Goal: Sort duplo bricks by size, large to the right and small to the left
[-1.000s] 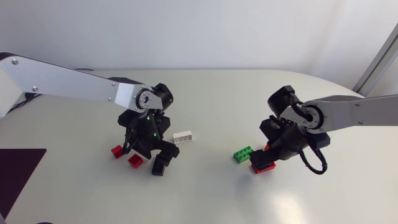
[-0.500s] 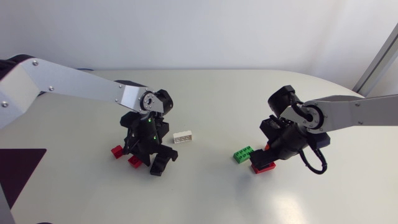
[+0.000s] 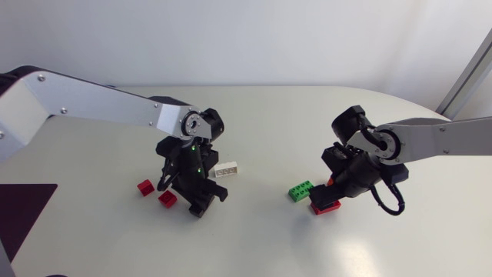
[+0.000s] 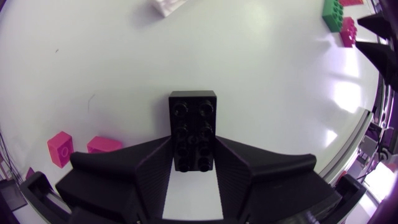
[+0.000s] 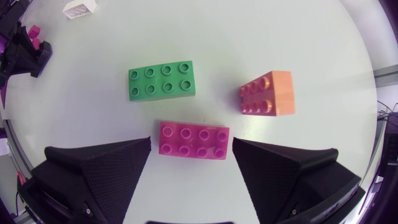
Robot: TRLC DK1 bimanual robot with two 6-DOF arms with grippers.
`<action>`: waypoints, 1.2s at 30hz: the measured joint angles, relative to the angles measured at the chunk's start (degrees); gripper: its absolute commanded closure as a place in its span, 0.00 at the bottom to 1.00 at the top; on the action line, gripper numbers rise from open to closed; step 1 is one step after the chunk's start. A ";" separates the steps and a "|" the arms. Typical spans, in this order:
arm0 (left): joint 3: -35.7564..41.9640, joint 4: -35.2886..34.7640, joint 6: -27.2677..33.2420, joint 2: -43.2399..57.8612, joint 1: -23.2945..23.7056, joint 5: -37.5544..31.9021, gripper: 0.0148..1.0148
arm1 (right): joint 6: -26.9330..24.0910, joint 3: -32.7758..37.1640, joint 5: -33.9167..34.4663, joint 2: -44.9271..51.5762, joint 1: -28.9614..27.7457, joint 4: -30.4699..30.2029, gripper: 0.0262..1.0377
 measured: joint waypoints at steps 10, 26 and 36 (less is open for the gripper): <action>14.51 2.29 10.75 1.77 -9.55 0.50 0.77 | -1.55 -0.13 -0.44 -6.56 -3.61 -0.04 0.10; 31.06 -1.64 16.83 18.82 -19.54 1.60 0.75 | -6.86 -1.75 -2.67 -13.18 -13.35 -1.49 0.08; 35.15 -4.17 16.96 21.88 -22.01 1.79 0.75 | -8.55 -2.05 -3.21 -13.64 -14.91 -1.55 0.08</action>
